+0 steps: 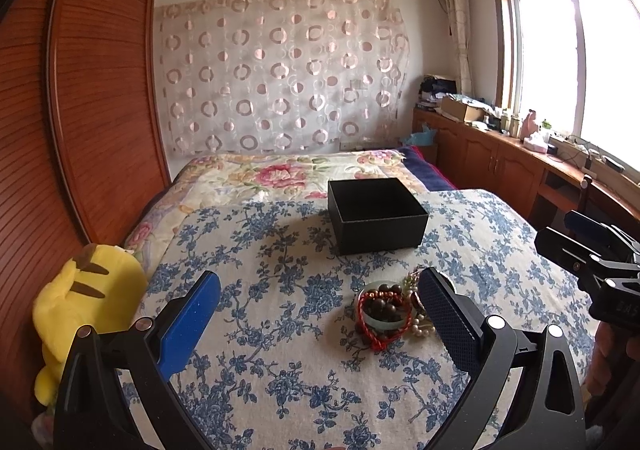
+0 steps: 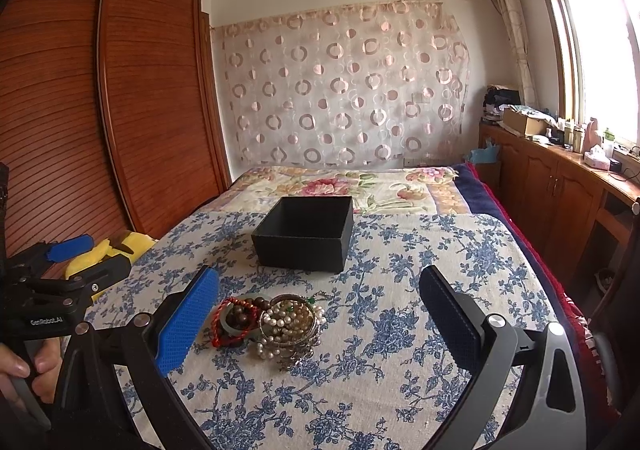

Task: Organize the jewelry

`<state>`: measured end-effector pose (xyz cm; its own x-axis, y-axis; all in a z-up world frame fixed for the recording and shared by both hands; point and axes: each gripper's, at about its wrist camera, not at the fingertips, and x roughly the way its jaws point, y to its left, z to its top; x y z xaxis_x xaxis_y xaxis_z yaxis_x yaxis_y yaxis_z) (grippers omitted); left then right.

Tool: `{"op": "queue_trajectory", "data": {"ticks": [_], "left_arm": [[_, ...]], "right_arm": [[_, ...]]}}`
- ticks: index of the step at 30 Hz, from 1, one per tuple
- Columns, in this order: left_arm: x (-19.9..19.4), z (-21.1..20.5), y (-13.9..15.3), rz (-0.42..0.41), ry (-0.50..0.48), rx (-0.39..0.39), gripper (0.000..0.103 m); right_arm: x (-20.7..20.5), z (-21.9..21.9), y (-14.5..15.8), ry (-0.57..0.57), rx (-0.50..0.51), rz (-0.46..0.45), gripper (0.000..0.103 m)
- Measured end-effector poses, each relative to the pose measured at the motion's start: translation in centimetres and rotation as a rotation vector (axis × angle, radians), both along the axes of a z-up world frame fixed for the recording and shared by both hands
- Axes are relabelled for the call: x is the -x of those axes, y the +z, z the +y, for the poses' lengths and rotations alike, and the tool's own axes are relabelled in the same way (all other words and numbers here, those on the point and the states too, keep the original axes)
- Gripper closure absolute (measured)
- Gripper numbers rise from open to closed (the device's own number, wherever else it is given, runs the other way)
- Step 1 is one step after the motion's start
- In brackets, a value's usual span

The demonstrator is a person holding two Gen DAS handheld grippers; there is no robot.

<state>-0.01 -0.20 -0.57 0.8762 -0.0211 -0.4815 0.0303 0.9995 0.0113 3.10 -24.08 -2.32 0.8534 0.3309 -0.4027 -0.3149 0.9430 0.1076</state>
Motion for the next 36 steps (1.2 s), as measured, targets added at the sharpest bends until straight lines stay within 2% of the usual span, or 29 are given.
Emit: {"op": "queue_trajectory", "data": {"ticks": [8, 13, 15, 19, 24, 27, 32, 34, 36], "left_arm": [[-1.7, 0.6, -1.9, 0.073, -0.032, 0.007, 0.007], [-2.8, 0.7, -3.3, 0.123, -0.05, 0.004, 0.007], [-3.0, 0.5, -3.8, 0.135, -0.059, -0.005, 0.007], [-3.6, 0.3, -4.8, 0.172, -0.079, 0.002, 0.007], [-4.4, 0.3, -6.2, 0.221, -0.1, 0.01, 0.007], [-4.9, 0.4, -7.1, 0.248, -0.12, 0.032, 0.007], [-5.3, 0.0, -7.7, 0.268, -0.166, 0.069, 0.007], [-5.4, -0.3, -8.0, 0.274, -0.189, 0.075, 0.013], [-5.8, -0.6, -8.3, 0.29, -0.203, 0.078, 0.028]], "right_arm": [[-1.7, 0.4, -1.2, 0.05, 0.042, 0.019, 0.003], [-3.3, 1.5, -2.6, 0.12, 0.097, 0.047, 0.019], [-4.1, 2.3, -3.3, 0.141, 0.138, 0.058, 0.03], [-6.0, 3.2, -4.9, 0.192, 0.183, 0.12, 0.043], [-7.3, 3.8, -6.7, 0.242, 0.189, 0.2, 0.067], [-8.2, 3.9, -7.6, 0.268, 0.164, 0.262, 0.074], [-9.0, 4.1, -8.2, 0.285, 0.162, 0.298, 0.075], [-9.1, 4.0, -8.3, 0.279, 0.159, 0.301, 0.075], [-9.5, 3.7, -8.4, 0.255, 0.165, 0.302, 0.075]]}}
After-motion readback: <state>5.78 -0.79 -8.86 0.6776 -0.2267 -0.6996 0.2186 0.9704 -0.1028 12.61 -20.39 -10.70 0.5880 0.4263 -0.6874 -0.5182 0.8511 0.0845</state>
